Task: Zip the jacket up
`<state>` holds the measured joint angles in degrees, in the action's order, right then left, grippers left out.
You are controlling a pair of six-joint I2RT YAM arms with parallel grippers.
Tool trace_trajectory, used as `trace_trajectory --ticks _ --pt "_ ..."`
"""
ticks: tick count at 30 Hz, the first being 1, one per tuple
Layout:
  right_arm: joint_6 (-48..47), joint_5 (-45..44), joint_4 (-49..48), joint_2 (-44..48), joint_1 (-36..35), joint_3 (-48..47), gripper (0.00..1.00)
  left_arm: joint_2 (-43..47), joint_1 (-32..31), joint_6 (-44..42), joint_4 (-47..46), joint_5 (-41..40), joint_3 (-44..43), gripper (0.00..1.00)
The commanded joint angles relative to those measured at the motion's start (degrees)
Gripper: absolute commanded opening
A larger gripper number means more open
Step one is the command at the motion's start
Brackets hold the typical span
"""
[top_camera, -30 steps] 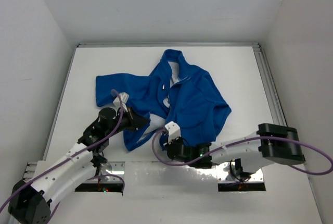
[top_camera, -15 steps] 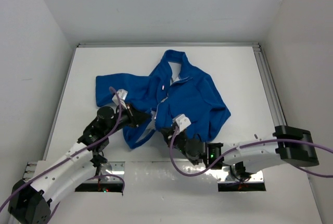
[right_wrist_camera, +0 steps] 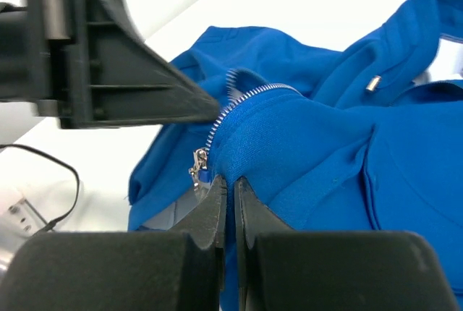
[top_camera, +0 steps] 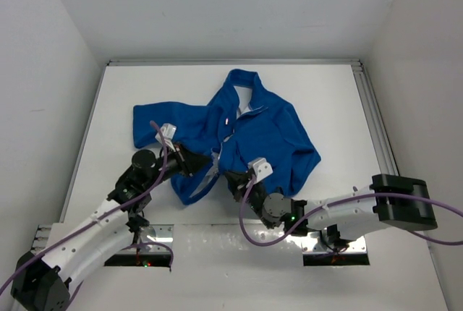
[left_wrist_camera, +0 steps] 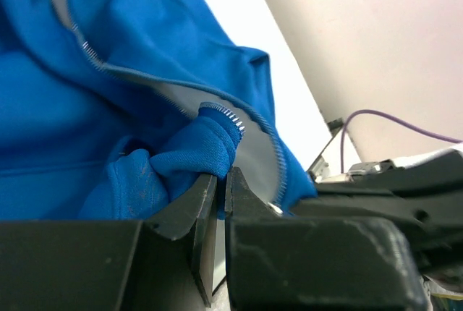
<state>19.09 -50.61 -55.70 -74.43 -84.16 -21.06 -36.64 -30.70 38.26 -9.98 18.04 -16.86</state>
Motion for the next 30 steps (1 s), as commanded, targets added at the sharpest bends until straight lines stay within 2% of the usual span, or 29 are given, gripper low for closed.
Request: trace_trajectory --ticks 1,4,9,14,19,25,30 --pt "0.2 -3.1 -8.5 0.2 -0.1 0.8 0.00 3.7 -1.0 0.4 -6.7 -0.1 0.9 0.00" --pt "2.3 -4.2 -5.2 0.4 -0.1 -0.4 0.00 4.4 -1.6 -0.2 -7.2 -0.6 0.6 0.00" --pt "3.5 -3.4 -7.1 1.0 -0.1 0.2 0.00 5.8 -3.0 0.2 -11.5 -0.6 3.1 0.00" --pt "7.4 0.9 -3.7 3.6 0.3 -0.3 0.00 6.5 -3.8 -1.3 -15.9 -0.8 6.7 0.00" --pt "8.9 3.9 -0.8 9.3 1.2 1.6 0.00 7.7 -3.8 -3.2 -17.9 1.3 7.1 0.00" --pt "12.5 9.0 8.4 12.7 2.1 1.5 0.00 9.1 -3.8 -3.8 -18.8 4.1 7.0 0.00" --pt "13.7 12.0 7.9 14.0 2.7 2.8 0.00 7.6 -3.8 -3.5 -21.7 9.0 6.6 0.00"
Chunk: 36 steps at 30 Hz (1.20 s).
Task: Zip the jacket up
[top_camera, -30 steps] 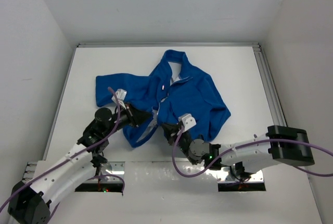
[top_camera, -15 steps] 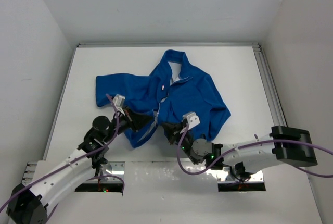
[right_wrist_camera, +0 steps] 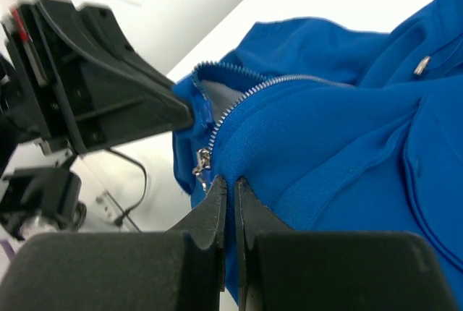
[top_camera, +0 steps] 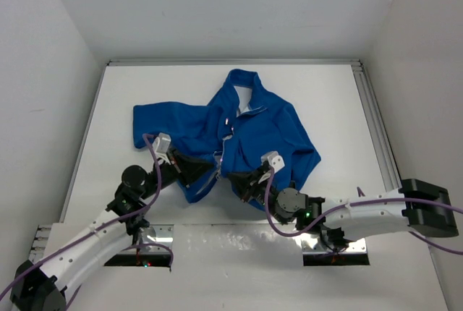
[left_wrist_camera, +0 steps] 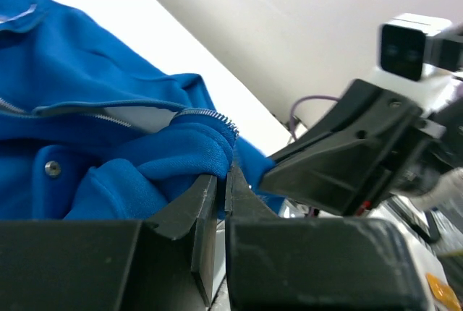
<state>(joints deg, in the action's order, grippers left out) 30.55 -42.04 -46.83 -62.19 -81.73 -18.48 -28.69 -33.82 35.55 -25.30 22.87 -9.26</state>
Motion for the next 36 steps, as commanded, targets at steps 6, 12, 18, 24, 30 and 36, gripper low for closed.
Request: trace_trajectory --ticks 6,12,18,24,30,36 --pt "1.7 3.9 -1.6 3.2 0.3 0.6 0.00 -1.5 -0.6 -0.7 -7.7 6.9 -1.3 0.00" --pt "1.7 4.1 -1.7 4.7 0.3 1.7 0.00 -3.0 -0.6 -0.6 -8.5 7.9 -1.4 0.00" --pt "1.5 3.8 -1.9 6.1 0.3 2.5 0.00 -2.7 -0.5 -0.6 -8.7 8.2 -1.4 0.00" --pt "1.6 3.5 -1.8 6.6 0.3 2.9 0.00 -3.0 -0.6 -0.3 -9.9 9.7 -1.1 0.00" --pt "1.5 3.4 -1.7 6.2 0.4 2.7 0.00 -3.9 -0.5 -0.1 -11.2 11.8 -1.0 0.00" --pt "1.4 3.5 -1.9 6.6 0.4 2.6 0.00 -4.5 -0.6 0.0 -11.6 12.6 -0.5 0.00"
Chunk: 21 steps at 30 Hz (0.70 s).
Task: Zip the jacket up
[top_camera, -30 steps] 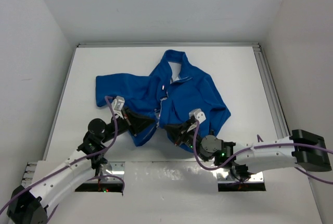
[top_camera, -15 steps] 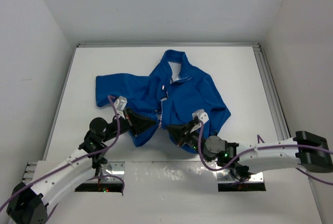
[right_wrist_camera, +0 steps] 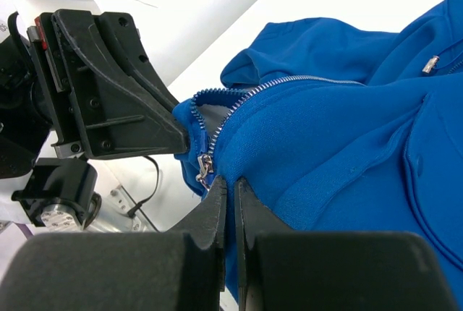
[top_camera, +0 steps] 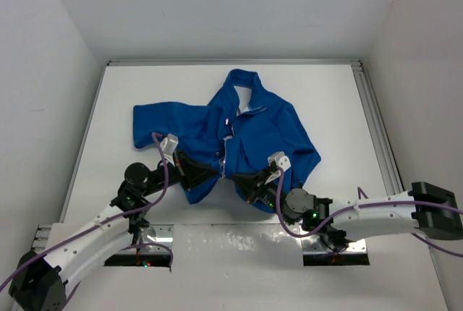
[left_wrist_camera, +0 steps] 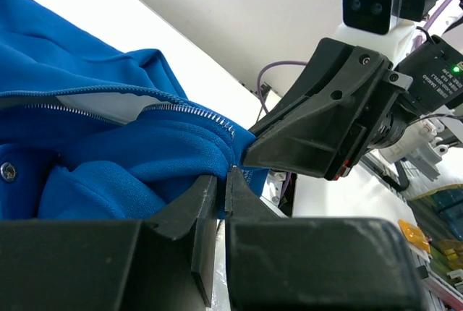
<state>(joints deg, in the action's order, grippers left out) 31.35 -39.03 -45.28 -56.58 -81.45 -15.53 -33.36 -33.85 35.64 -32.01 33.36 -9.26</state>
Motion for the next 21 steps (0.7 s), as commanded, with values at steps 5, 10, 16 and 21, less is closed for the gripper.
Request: trace_trajectory --ticks 5,10,16,21 --pt "0.6 0.2 -3.4 1.7 0.2 0.1 0.00 0.4 -0.6 -0.3 -4.6 1.6 -0.5 0.00" --pt "0.8 0.2 -3.4 2.2 0.2 0.4 0.00 0.5 -0.7 -0.4 -4.1 1.1 -0.6 0.00" --pt "0.8 0.4 -3.4 2.3 0.2 0.5 0.00 1.3 -0.6 -0.7 -3.4 0.0 -0.8 0.00" --pt "0.8 0.4 -3.5 2.2 0.2 0.3 0.00 0.5 -0.6 -0.7 -3.8 0.6 -0.6 0.00"
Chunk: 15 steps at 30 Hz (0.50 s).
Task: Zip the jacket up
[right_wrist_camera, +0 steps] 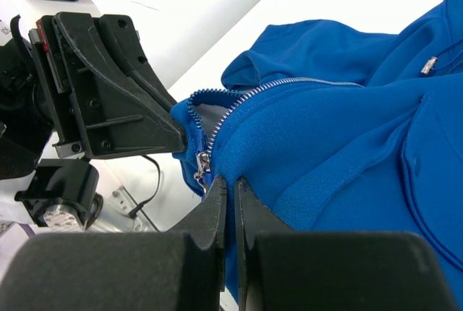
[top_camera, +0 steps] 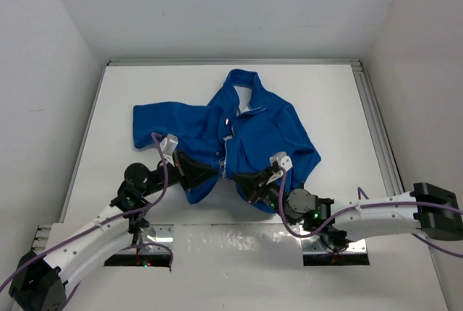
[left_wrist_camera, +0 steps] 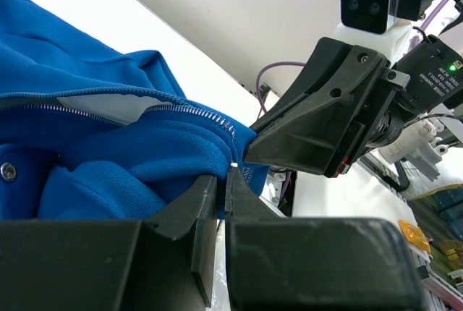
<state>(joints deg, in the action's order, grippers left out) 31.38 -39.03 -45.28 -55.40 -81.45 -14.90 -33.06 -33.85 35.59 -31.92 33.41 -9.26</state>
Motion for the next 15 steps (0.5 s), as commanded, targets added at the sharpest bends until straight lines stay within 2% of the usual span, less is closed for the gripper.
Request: trace_trajectory --ticks 1,15 --pt "0.8 0.5 -3.5 1.0 0.2 -0.3 0.00 0.1 -0.6 -0.6 -4.0 0.7 -0.6 0.00" --pt "0.5 0.9 -4.0 1.3 0.2 -0.5 0.00 -0.6 -1.0 -0.3 -5.4 2.4 0.0 0.00"
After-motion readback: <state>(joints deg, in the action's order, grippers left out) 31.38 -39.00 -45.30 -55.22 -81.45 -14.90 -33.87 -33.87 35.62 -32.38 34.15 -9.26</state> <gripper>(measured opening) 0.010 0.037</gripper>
